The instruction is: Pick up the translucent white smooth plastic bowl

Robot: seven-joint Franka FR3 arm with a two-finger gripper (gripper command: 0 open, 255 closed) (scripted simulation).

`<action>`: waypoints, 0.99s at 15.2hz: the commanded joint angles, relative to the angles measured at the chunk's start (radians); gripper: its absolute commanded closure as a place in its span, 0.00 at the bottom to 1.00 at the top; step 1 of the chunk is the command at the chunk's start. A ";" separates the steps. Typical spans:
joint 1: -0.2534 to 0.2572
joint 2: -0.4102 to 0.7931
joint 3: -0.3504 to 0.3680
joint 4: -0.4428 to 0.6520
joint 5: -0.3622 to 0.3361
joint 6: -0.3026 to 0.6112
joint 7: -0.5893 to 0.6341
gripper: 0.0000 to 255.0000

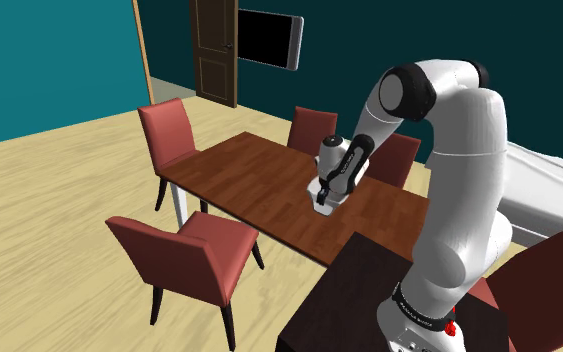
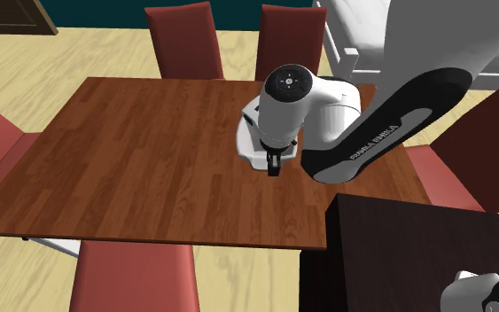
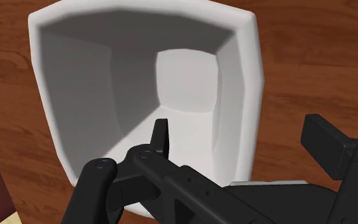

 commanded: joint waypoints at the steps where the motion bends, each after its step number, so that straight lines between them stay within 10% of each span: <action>1: 0.010 0.031 -0.013 0.008 -0.013 0.024 0.020 0.00; 4: 0.018 0.057 -0.022 0.016 -0.020 0.041 0.034 0.00; 5: 0.016 0.056 -0.021 0.017 -0.019 0.040 0.032 1.00; 15: 0.013 0.041 -0.016 0.011 -0.015 0.030 0.025 1.00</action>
